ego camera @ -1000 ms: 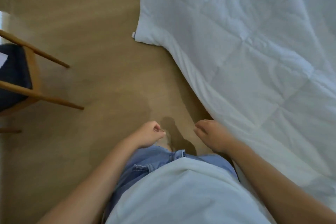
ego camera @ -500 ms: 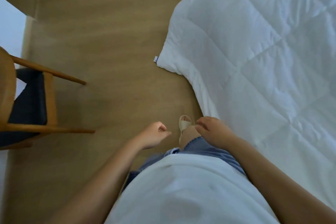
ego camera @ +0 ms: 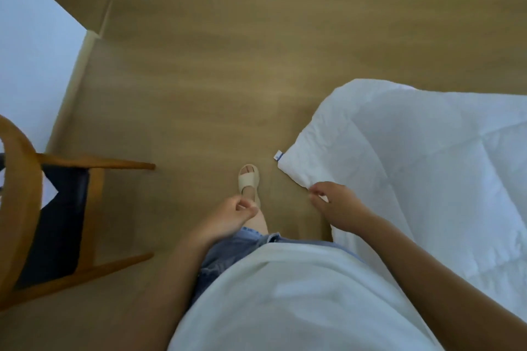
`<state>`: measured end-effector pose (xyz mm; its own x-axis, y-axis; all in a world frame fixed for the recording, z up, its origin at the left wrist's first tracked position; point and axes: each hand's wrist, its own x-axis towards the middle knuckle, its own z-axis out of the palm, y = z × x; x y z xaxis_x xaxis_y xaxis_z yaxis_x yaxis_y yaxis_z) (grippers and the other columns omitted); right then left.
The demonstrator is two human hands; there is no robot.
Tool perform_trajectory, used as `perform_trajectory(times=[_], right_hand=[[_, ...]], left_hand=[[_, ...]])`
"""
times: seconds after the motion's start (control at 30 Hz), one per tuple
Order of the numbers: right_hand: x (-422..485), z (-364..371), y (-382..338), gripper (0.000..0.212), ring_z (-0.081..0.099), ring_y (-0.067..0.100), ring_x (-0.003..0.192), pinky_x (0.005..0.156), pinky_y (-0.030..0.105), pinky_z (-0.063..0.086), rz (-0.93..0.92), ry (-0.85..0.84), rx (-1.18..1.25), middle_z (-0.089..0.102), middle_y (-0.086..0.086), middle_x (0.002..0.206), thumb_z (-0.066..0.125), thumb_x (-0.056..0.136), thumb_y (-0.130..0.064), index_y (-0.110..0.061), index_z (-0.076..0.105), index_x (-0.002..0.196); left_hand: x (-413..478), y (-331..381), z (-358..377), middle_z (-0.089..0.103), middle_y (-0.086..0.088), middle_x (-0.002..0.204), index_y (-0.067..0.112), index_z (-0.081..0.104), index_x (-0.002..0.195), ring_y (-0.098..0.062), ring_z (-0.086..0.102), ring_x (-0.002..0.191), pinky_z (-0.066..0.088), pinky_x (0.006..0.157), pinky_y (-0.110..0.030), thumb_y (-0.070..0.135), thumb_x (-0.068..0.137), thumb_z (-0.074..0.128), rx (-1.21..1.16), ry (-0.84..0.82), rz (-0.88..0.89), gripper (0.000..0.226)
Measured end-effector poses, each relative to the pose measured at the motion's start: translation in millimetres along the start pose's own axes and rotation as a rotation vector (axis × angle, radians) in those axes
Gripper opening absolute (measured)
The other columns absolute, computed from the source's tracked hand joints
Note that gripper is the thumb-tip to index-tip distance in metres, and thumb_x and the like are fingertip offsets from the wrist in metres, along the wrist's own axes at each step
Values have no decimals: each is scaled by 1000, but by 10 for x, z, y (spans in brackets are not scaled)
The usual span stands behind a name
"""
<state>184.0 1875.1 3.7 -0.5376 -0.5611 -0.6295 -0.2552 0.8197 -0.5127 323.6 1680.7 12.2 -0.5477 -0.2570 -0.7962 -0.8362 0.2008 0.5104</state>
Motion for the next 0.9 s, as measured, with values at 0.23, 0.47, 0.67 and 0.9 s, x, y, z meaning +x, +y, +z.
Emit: perform_trajectory(times=[0.23, 0.47, 0.67, 0.9], right_hand=[[1319, -1036, -605, 35, 53, 24, 115, 98, 32, 40, 86, 91, 124, 58, 8, 128, 46, 98, -27, -9, 56, 127], [2448, -2333, -511, 35, 55, 22, 108, 90, 30, 43, 167, 191, 220, 59, 6, 125, 44, 99, -28, -12, 55, 128], [3465, -3806, -29, 27, 57, 28, 97, 77, 32, 42, 211, 203, 222, 64, 10, 112, 45, 97, -24, -8, 60, 113], [4110, -5339, 797, 29, 58, 25, 97, 78, 30, 43, 331, 326, 312, 63, 7, 114, 45, 97, -26, -10, 60, 117]], left_hand=[[1533, 1470, -1527, 60, 2, 101, 21, 54, 102, -15, 59, 91, 49, 83, -34, 38, 93, 54, 338, -104, 62, 19], [2786, 3373, -1892, 58, 0, 101, 17, 55, 115, -19, 59, 96, 48, 85, -35, 40, 91, 56, 630, -201, 198, 34], [3781, 4816, -1796, 59, 1, 108, 18, 55, 115, -15, 57, 95, 47, 80, -30, 42, 90, 55, 684, -279, 179, 35], [4947, 6888, -1617, 56, 2, 107, 18, 56, 117, -15, 55, 100, 41, 79, -27, 42, 90, 57, 769, -324, 337, 36]])
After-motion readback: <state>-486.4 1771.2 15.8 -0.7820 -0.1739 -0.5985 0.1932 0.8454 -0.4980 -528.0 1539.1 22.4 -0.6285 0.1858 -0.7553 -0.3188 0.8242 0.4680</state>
